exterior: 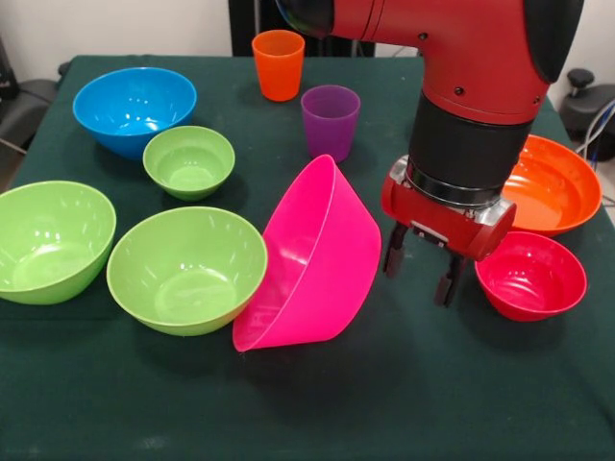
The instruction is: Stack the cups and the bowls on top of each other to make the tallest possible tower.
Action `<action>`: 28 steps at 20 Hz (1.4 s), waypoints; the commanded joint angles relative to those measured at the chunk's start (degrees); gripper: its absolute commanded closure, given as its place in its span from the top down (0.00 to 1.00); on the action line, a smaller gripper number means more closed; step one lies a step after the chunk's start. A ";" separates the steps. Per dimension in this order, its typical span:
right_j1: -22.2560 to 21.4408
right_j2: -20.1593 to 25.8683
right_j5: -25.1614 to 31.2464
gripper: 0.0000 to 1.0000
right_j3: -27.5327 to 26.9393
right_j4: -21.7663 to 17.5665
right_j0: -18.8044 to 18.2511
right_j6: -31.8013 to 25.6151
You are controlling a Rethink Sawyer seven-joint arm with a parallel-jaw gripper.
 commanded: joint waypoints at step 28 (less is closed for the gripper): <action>2.18 2.82 7.01 0.00 -4.09 0.33 -0.06 -1.32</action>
